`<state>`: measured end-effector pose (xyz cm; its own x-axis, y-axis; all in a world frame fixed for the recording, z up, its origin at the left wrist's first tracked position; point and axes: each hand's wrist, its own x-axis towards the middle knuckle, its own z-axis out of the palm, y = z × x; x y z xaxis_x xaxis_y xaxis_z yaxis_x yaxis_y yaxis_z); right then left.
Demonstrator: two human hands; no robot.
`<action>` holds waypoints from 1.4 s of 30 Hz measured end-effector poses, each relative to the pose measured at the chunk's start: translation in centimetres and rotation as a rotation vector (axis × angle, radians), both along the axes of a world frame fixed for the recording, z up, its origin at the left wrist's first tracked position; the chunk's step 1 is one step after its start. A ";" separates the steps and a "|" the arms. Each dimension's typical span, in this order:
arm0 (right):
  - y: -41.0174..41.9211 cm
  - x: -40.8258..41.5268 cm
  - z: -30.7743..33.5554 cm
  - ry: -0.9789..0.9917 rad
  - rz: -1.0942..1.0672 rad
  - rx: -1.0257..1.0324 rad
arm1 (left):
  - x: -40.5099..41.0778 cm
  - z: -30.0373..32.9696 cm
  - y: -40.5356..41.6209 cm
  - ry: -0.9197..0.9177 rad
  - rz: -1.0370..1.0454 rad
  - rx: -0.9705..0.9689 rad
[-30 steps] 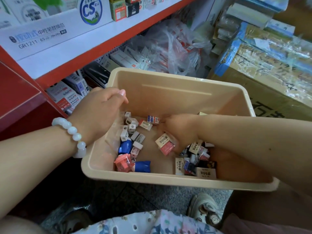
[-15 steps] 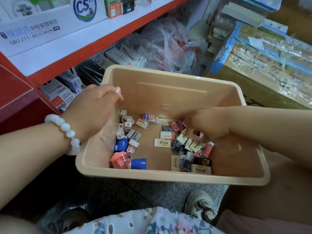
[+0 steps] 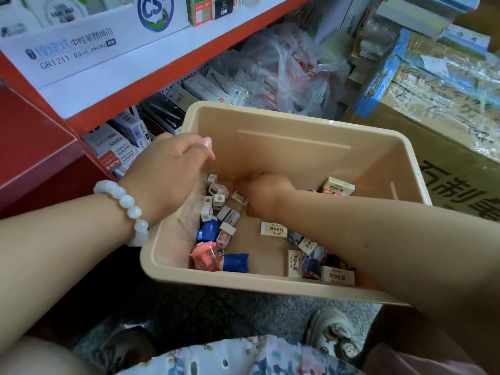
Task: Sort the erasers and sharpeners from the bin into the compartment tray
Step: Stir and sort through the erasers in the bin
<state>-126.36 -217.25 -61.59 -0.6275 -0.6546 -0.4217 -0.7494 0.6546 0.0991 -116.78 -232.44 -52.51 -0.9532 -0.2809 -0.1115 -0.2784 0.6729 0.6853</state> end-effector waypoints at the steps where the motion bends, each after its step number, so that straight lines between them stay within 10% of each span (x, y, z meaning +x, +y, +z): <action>1: -0.1 0.1 -0.2 0.001 -0.011 -0.002 | 0.0 0.0 0.0 -0.001 -0.001 -0.001; 16: 0.4 -0.2 1.5 -0.164 -0.058 -0.017 | 0.1 0.1 0.1 -0.007 -0.010 -0.005; 25: 8.0 -2.9 8.6 -0.456 -0.201 0.346 | 0.1 0.1 0.1 -0.010 -0.017 0.002; 31: 6.8 -0.9 7.4 -0.169 0.067 0.279 | 0.2 0.2 0.1 -0.015 -0.008 -0.005; 42: 4.0 0.2 1.7 -0.356 0.303 0.186 | 0.1 0.1 0.0 -0.023 -0.003 0.015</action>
<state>-126.14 -213.27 -59.89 -0.2171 -0.6785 -0.7018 -0.9116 0.3980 -0.1028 -116.72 -232.39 -52.38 -0.9514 -0.2759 -0.1371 -0.2918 0.6637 0.6887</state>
